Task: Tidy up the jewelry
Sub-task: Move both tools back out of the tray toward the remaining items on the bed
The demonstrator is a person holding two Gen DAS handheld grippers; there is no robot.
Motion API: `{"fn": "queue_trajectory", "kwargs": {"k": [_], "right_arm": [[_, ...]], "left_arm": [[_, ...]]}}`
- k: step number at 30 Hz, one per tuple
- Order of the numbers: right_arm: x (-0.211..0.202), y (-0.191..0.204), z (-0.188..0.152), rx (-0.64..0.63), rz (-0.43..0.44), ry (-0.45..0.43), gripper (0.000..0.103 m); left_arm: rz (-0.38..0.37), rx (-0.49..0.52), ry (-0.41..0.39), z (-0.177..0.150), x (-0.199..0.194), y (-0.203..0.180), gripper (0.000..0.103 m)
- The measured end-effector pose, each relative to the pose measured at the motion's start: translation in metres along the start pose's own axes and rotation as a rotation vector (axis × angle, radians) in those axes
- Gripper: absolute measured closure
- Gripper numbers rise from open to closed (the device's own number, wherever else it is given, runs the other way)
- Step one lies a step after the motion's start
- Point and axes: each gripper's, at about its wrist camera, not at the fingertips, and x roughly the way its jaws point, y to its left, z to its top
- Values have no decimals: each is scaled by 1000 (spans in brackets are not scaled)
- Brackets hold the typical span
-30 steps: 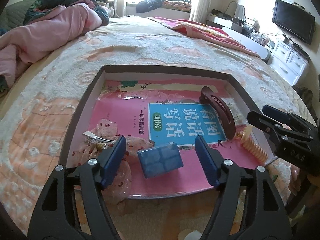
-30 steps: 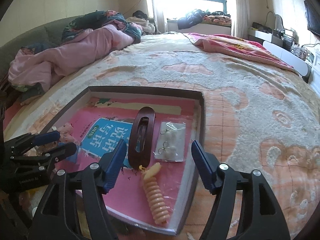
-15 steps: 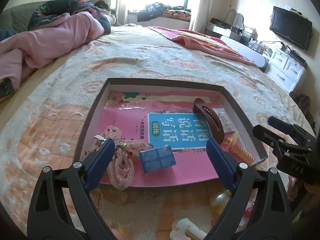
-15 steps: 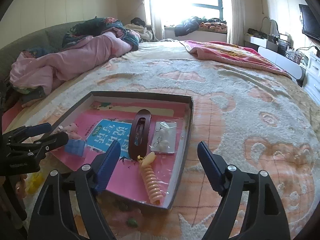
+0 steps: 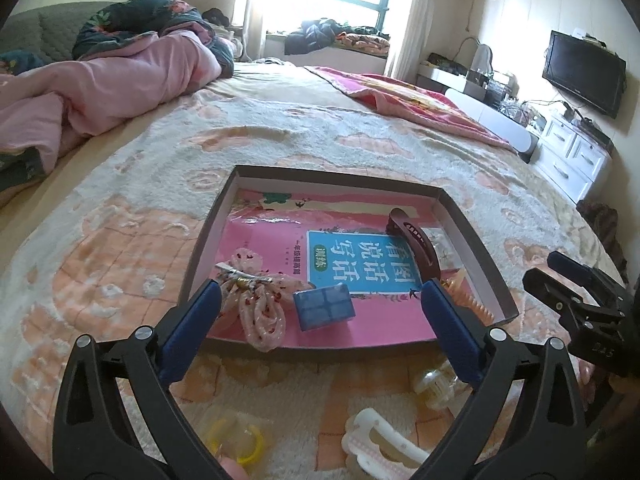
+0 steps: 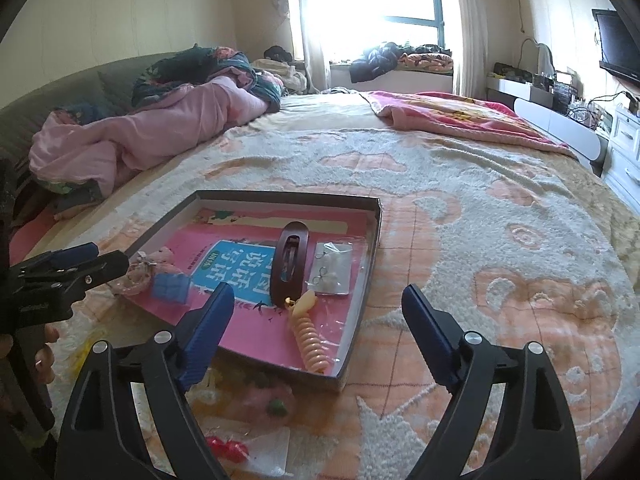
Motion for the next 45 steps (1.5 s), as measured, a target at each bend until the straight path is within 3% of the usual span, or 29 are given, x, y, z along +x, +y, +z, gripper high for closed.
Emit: {"fn": "queue_trajectory", "kwargs": {"k": [18,45], "right_arm": [[-35,24,-20,-39,48,-5,18],[-56,50,-50,-99,87,25,18]], "left_arm": [[7,-6,-41,-18,-36,11,12],[54,-10,-23,-52,-68,32,12]]}}
